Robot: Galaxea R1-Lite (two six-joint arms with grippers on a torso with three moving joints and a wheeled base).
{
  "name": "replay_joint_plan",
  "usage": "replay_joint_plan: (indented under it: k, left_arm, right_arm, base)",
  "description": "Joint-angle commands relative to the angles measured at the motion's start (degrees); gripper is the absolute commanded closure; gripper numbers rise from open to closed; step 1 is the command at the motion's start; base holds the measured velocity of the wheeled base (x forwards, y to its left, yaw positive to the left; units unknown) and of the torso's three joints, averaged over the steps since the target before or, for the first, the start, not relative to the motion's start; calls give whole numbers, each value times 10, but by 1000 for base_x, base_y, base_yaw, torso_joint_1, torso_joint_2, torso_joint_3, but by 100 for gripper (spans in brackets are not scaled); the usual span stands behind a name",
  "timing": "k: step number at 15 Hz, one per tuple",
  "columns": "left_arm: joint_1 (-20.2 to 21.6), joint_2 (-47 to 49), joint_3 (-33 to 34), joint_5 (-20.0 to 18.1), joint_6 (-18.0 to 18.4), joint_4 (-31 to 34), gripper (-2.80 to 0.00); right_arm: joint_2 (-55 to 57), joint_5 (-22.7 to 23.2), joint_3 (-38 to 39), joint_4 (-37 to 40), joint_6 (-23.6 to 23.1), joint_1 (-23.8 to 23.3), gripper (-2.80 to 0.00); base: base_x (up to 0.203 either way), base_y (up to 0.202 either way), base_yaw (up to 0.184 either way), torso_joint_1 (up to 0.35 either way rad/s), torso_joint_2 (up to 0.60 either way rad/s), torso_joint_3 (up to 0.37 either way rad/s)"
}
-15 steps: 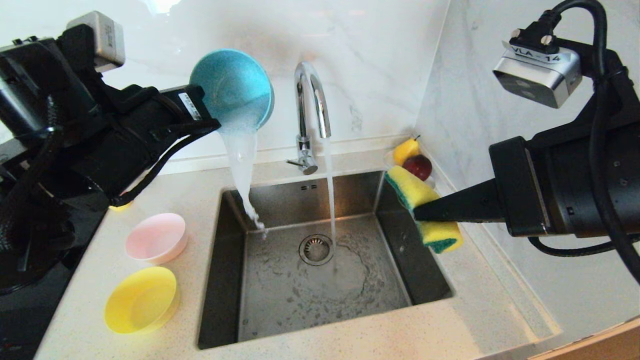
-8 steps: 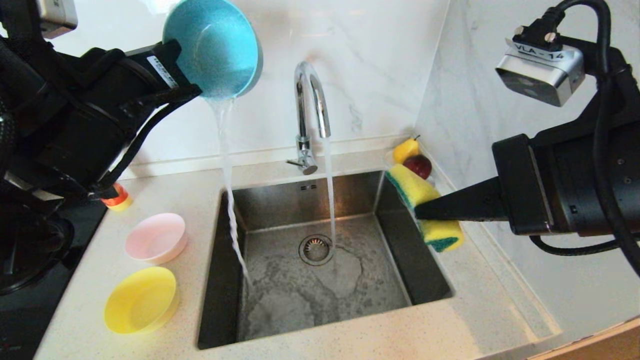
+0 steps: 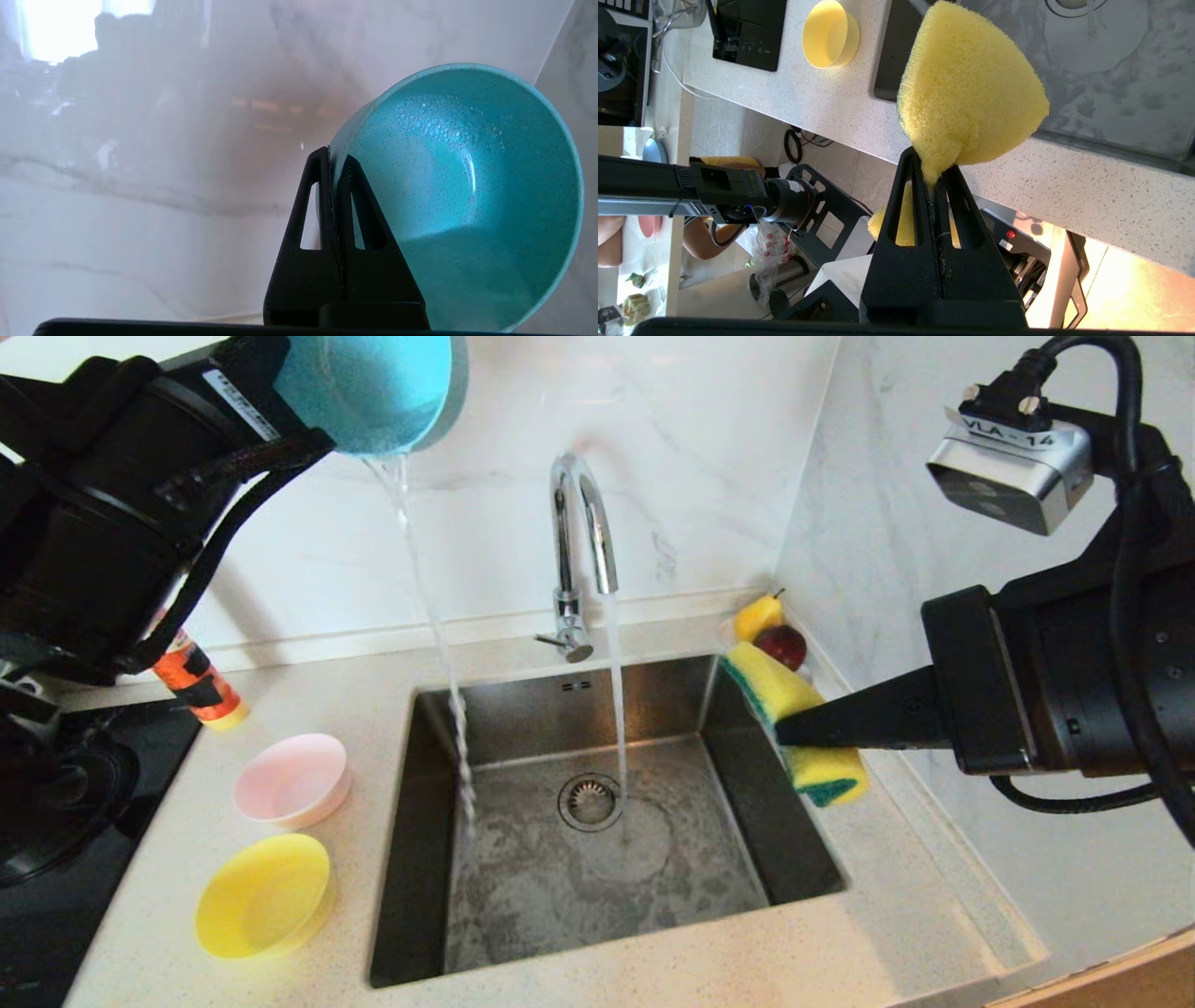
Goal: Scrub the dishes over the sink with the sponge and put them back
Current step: Rinse the bowl
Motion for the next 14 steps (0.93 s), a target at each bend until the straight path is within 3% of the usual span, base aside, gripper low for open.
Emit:
replay_joint_plan:
  k: [1, 7, 14]
  left_arm:
    - [0, -12, -2, -4, 1, -2, 0]
    - [0, -46, -13, -36, -1, 3, 0]
    - [3, -48, -1, -41, -3, 5, 0]
  right_arm:
    - [1, 0, 0, 2, 2, 0, 0]
    - [5, 1, 0, 1, 2, 1, 0]
    - [5, 1, -1, 1, 2, 1, 0]
  base:
    - [0, 0, 0, 0, 0, 0]
    - [0, 0, 0, 0, 0, 0]
    - [0, 0, 0, 0, 0, 0]
